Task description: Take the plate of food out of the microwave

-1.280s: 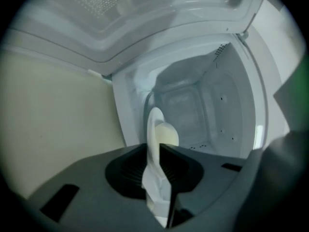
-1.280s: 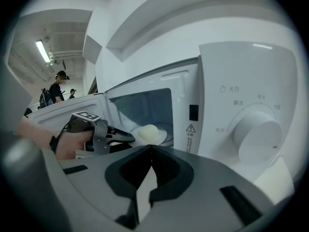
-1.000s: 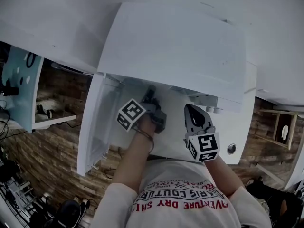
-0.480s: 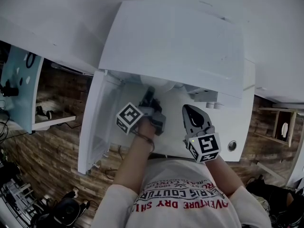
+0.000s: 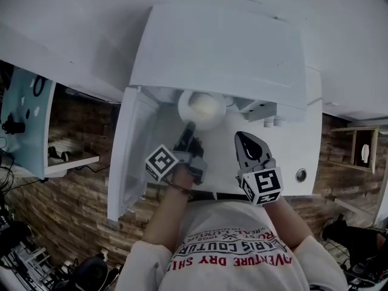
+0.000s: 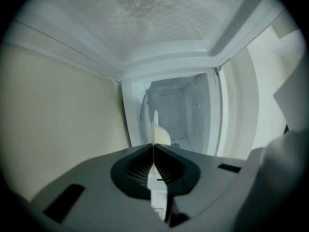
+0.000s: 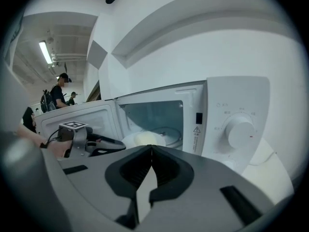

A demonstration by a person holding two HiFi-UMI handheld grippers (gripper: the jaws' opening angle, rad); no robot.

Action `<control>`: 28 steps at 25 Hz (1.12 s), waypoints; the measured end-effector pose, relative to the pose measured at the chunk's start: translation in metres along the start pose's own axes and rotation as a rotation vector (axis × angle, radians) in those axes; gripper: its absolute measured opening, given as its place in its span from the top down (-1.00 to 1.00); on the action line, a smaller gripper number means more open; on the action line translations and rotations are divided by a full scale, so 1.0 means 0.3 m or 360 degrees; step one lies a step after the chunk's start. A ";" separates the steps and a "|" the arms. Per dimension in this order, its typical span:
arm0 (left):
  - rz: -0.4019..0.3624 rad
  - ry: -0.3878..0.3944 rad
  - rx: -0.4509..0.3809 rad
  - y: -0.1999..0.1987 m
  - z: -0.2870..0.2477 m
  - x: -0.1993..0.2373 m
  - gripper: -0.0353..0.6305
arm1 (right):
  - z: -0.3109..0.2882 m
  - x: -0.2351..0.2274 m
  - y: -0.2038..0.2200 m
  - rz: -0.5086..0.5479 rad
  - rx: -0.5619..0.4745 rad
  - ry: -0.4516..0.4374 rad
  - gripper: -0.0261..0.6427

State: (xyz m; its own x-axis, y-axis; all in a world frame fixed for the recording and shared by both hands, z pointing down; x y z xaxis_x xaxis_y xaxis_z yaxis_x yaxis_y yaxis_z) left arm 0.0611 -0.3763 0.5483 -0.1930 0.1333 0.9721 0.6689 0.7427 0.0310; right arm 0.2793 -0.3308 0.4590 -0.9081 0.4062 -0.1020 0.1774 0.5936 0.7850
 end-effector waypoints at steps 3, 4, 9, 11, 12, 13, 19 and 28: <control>-0.0042 0.0041 0.0074 0.028 0.053 -0.018 0.85 | 0.026 0.022 0.005 -0.0101 -0.0062 0.0080 0.89; -0.0055 0.0053 0.0097 0.033 0.069 -0.026 0.85 | 0.031 0.031 0.007 -0.0134 -0.0081 0.0105 0.89; -0.0099 0.0127 0.0190 0.073 0.152 -0.087 0.85 | 0.073 0.066 0.007 -0.0214 -0.0140 0.0200 0.89; -0.0086 0.0193 0.0220 0.099 0.181 -0.121 0.85 | 0.096 0.072 0.005 -0.0202 -0.0135 0.0211 0.89; -0.0095 0.0214 0.0233 0.114 0.197 -0.135 0.85 | 0.110 0.075 0.006 -0.0195 -0.0132 0.0218 0.89; -0.0114 0.0227 0.0243 0.130 0.214 -0.148 0.85 | 0.125 0.077 0.007 -0.0191 -0.0133 0.0226 0.89; -0.0193 0.0270 0.0192 0.200 0.280 -0.240 0.85 | 0.224 0.080 -0.022 -0.0167 -0.0206 0.0213 0.89; -0.0258 0.0351 0.0098 0.287 0.324 -0.402 0.85 | 0.383 0.088 -0.029 -0.0099 -0.0254 0.0239 0.89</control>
State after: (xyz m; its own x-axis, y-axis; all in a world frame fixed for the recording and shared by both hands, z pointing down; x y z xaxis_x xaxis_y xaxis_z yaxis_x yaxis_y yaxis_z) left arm 0.0723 -0.2646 0.4112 -0.1285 -0.1318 0.9829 0.5956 0.7822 0.1827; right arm 0.2973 -0.2453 0.3791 -0.9639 0.2570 -0.0704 0.0677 0.4918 0.8680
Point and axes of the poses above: the fingertips, and each gripper's own axes: z backward along the fingers, x to its left, y out of its underside, the point moved 9 cm from there along z, backward along the fingers, and after that the axes turned 14 degrees about x, right-handed, at the moved point
